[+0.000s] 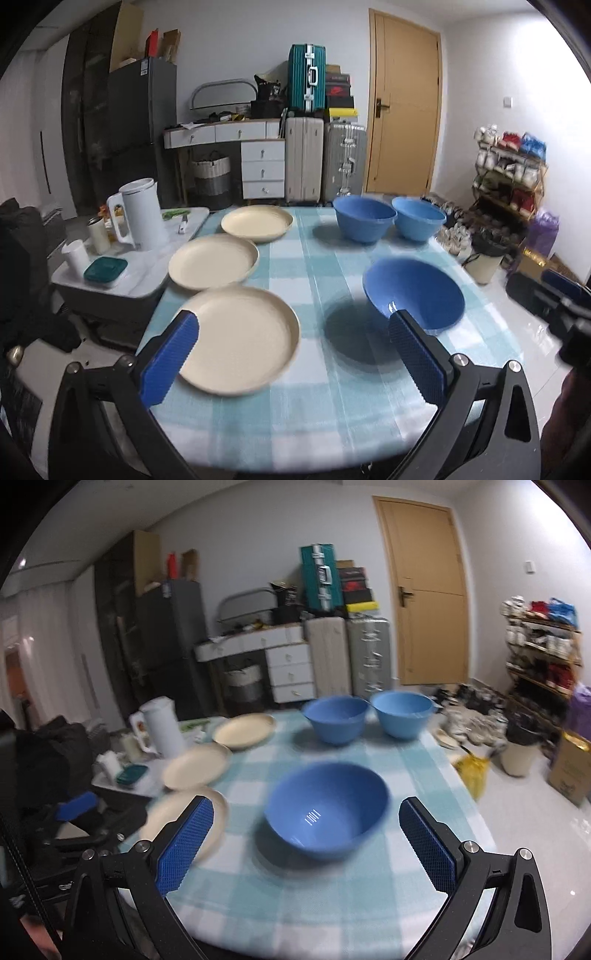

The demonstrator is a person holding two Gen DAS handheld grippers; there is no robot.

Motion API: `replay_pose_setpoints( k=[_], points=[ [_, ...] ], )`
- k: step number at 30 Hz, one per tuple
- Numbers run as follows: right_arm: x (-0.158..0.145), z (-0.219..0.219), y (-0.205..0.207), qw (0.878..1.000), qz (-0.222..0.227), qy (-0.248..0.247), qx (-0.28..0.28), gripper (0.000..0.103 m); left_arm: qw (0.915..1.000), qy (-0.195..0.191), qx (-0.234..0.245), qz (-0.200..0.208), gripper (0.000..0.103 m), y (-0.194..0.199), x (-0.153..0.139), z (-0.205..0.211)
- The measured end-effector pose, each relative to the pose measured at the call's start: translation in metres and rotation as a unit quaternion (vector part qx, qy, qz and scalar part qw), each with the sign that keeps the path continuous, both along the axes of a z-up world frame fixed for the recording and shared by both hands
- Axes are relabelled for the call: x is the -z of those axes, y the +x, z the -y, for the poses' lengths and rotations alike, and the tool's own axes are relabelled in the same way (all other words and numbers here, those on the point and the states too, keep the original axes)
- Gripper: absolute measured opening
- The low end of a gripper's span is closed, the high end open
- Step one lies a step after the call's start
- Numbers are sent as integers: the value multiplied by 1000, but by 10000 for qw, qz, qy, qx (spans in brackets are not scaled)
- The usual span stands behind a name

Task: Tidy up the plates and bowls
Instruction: 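Move the left tool to the nearest cream plate and close on its rim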

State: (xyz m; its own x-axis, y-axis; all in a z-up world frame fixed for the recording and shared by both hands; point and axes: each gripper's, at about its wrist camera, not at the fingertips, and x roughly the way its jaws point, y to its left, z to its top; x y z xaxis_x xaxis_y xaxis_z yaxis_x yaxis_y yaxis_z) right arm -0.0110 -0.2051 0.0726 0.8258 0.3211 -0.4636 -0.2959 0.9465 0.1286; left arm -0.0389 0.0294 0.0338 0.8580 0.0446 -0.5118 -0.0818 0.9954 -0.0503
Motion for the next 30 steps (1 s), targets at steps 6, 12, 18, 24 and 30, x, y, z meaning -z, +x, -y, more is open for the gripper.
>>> replay_pose_setpoints(
  k=[6, 12, 18, 24, 30],
  points=[
    [-40, -59, 57, 9964, -76, 94, -835, 103, 9988, 261, -400, -58, 103, 50, -14, -68],
    [-49, -131, 151, 9874, -839, 193, -1326, 103, 9959, 24, -813, -396, 103, 116, 0, -132],
    [-7, -211, 249, 9759, -1680, -494, -1303, 103, 9842, -320, -1319, -1137, 103, 194, 37, -190],
    [79, -258, 332, 9455, -2957, -792, -1111, 101, 9676, -759, -1541, -1850, 103, 251, 82, -222],
    [143, -279, 379, 9224, -3664, -767, -950, 92, 9520, -1237, -1506, -2361, 102, 282, 129, -245]
  ],
)
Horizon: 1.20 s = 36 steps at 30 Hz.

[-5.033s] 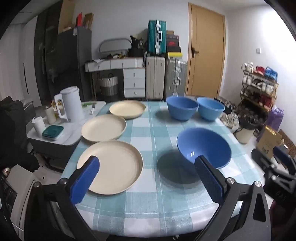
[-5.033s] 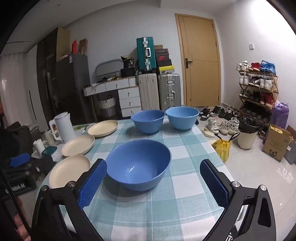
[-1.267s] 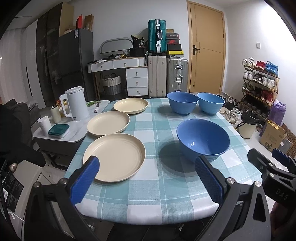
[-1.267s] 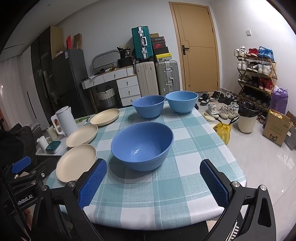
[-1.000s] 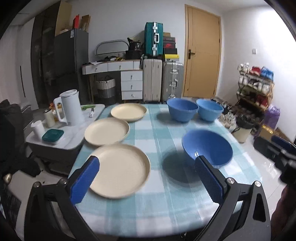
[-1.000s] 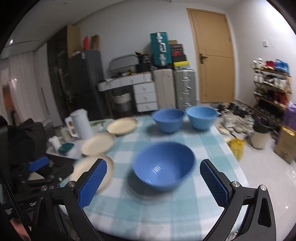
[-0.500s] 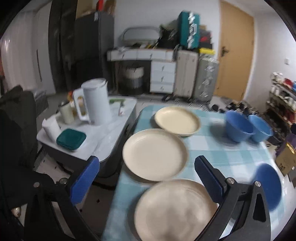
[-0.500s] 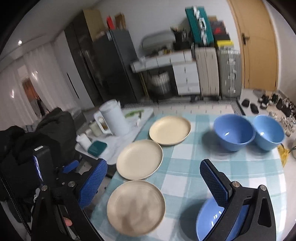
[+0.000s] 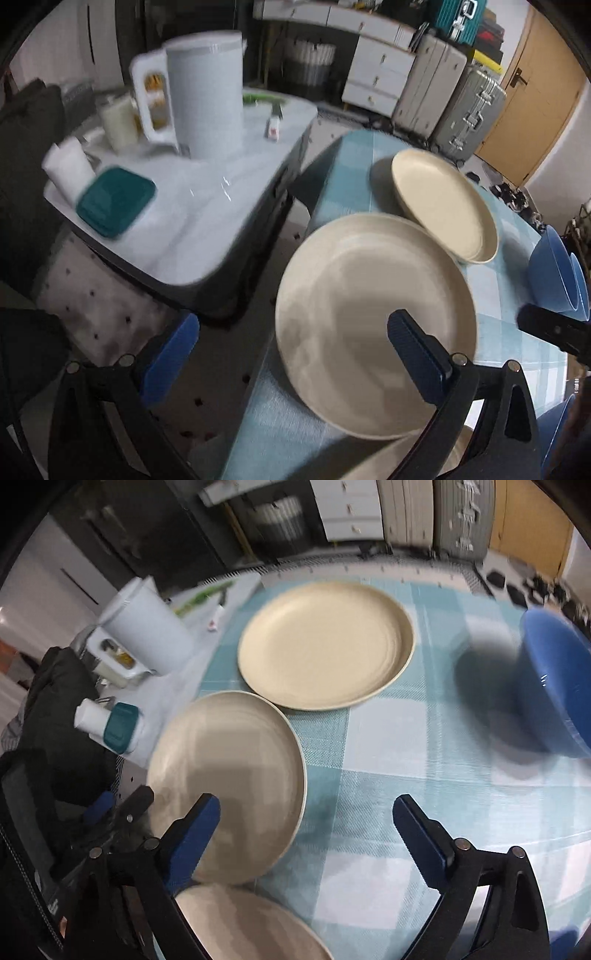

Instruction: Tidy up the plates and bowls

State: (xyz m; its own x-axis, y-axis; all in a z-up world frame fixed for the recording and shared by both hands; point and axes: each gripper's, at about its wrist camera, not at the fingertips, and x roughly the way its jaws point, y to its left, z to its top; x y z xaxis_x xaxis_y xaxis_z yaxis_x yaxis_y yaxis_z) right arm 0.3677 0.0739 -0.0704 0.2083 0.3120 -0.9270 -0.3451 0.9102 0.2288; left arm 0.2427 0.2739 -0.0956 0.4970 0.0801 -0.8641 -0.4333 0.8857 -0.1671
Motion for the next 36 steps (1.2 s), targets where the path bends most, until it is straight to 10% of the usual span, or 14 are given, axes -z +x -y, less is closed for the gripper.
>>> replay_pose_setpoints(
  k=[15, 17, 25, 36],
  points=[
    [58, -33, 19, 9992, -319, -220, -90, 58, 9985, -542, 14, 58, 92, 9, 27, -19],
    [58, -36, 15, 9993, -226, -281, -129, 53, 9983, -573, 73, 65, 59, 10, 28, -19],
    [57, -38, 7, 9993, -111, -324, -171, 15, 9958, -903, 148, 57, 43, 7, 36, -20],
    [47, -27, 3, 9999, -82, -114, -4, 7, 9951, -943, 296, 70, 20, 5, 31, -22]
  ],
)
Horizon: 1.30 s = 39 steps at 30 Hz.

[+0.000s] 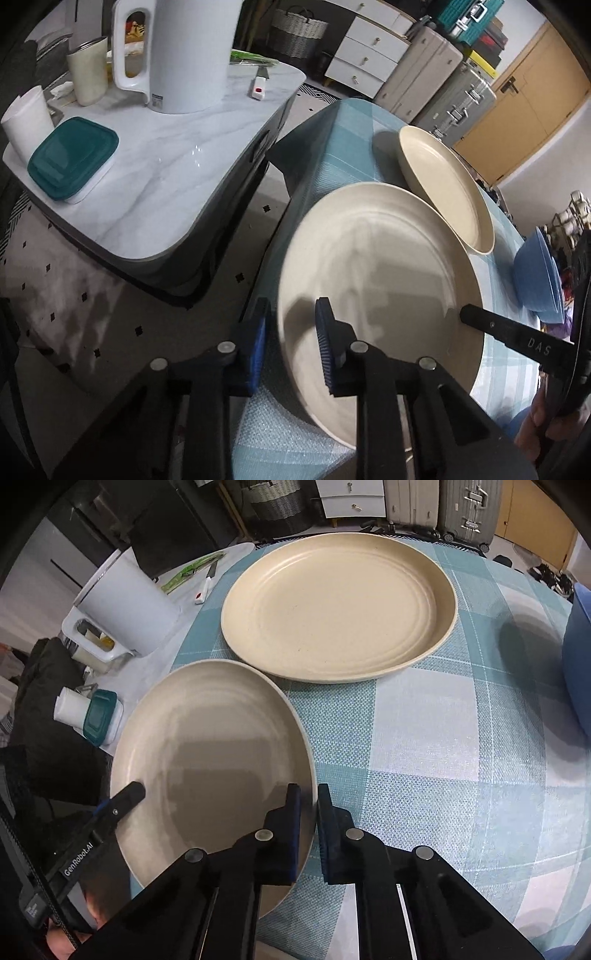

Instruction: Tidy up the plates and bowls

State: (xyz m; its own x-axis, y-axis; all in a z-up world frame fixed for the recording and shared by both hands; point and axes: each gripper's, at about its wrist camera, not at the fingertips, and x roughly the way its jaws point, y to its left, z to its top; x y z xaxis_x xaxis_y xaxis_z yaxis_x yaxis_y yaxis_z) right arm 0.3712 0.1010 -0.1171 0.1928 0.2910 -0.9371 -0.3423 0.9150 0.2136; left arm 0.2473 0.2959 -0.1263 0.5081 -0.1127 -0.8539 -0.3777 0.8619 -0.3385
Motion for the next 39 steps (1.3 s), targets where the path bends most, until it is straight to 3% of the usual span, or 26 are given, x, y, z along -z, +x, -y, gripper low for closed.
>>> replay_pose_setpoints(
  k=[4, 21, 39],
  points=[
    [-9, 2, -1, 9999, 104, 7, 64, 7, 9997, 219, 120, -11, 19, -1, -10, 5],
    [-46, 26, -22, 9990, 306, 283, 166, 7, 9988, 422, 174, 182, 19, -19, -50, 19],
    [-83, 74, -106, 9968, 619, 423, 276, 7, 9934, 1009, 240, 486, 19, -88, -83, 67]
  ],
)
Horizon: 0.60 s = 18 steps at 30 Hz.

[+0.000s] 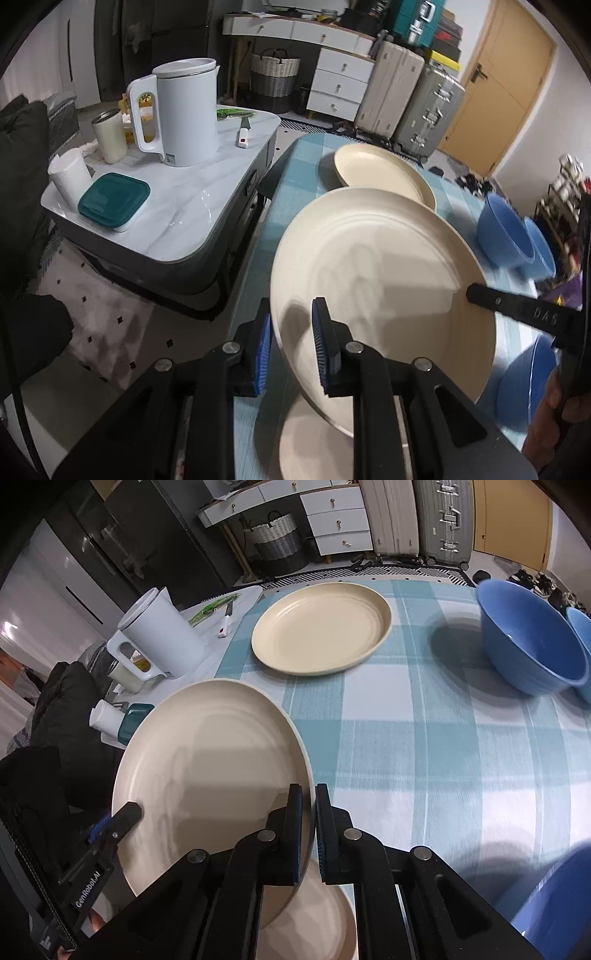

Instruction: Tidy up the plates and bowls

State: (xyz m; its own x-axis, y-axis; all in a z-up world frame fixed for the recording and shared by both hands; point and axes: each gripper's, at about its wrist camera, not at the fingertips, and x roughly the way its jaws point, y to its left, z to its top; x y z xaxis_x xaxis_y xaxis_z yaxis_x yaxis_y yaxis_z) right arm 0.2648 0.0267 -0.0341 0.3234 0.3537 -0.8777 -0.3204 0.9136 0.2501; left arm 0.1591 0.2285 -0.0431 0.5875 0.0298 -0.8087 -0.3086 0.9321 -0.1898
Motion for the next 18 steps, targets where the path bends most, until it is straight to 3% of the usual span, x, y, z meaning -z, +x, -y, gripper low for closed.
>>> replay_pose_setpoints(
  k=[6, 18],
  points=[
    [3, 13, -32, 9999, 103, -57, -30, 7, 9999, 132, -8, 9, 19, -30, 3, 16],
    [40, 25, -67, 9998, 16, -194, -102, 8, 9990, 438, -41, -53, 19, -66, 18, 40]
  ],
)
